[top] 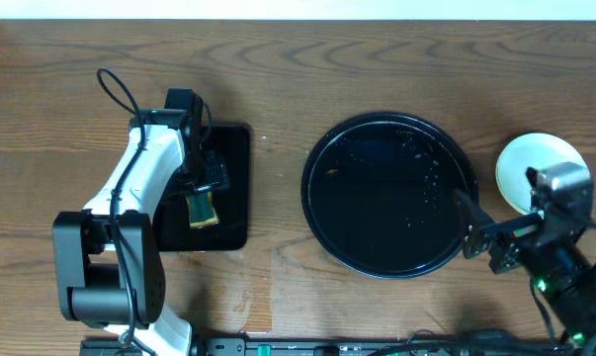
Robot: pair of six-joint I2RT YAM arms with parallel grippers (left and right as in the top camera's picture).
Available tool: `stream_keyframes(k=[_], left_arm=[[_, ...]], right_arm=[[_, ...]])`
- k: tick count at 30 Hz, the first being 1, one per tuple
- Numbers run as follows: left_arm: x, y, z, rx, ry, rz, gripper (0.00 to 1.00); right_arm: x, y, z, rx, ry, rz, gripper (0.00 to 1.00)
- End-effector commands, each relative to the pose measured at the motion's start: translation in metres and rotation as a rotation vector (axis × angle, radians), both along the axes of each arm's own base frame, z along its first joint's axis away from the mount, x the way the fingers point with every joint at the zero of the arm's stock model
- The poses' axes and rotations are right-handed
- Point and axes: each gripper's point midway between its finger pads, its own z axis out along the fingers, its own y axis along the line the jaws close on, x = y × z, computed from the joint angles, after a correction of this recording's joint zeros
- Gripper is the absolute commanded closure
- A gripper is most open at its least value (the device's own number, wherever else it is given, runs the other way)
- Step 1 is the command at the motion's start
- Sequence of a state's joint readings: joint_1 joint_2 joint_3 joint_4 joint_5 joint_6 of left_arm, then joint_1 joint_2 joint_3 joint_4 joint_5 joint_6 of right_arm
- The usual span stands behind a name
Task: Clean dirty plates on tray and stack at the side
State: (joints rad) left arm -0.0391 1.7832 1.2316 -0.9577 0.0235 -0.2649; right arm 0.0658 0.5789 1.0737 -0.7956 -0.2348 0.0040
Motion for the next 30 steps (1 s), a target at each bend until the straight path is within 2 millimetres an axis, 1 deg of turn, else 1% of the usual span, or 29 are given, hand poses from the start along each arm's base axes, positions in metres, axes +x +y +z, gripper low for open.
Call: stream_keyframes(k=[1,2,3,6,7,9,10,12,21,23,27,30], left_arm=[[0.000,0.003,0.001,0.009,-0.004,0.007,0.15],[0.000,0.003,0.001,0.009,-0.004,0.007,0.15],[0.000,0.003,0.001,0.009,-0.004,0.007,0.15],[0.000,0.003,0.001,0.009,-0.004,0.007,0.15],[0.000,0.003,0.001,0.009,-0.004,0.007,0.15],[0.000,0.003,0.001,0.009,-0.004,0.007,0.15],[0.000,0.003,0.001,0.009,-0.004,0.007,0.15],[0.000,0.003,0.001,0.009,-0.004,0.007,0.15],[0.000,0.003,0.001,0.009,-0.004,0.007,0.15],[0.000,0.003,0.001,0.009,-0.004,0.007,0.15],[0.000,0.003,0.001,0.009,-0.004,0.007,0.15],[0.000,0.003,0.001,0.009,-0.004,0.007,0.15]], right_arm=[[0.005,-0.013,-0.036,-0.024,-0.037,-0.067,0.01],[0.006,-0.013,-0.045,-0.022,-0.060,-0.068,0.01],[0.006,-0.013,-0.061,-0.021,-0.081,-0.068,0.01],[0.006,-0.013,-0.093,-0.019,-0.092,-0.067,0.01],[0.007,-0.013,-0.112,-0.006,-0.091,-0.071,0.01],[0.009,-0.013,-0.132,0.013,-0.093,-0.075,0.01],[0.010,-0.013,-0.138,0.017,-0.099,-0.076,0.01],[0.013,-0.013,-0.148,0.019,-0.126,-0.076,0.01],[0.021,-0.012,-0.173,0.027,-0.224,-0.075,0.01],[0.024,-0.012,-0.181,0.027,-0.225,-0.075,0.01],[0.029,-0.012,-0.192,0.026,-0.250,-0.078,0.01],[0.029,-0.012,-0.193,0.024,-0.243,-0.077,0.01]])
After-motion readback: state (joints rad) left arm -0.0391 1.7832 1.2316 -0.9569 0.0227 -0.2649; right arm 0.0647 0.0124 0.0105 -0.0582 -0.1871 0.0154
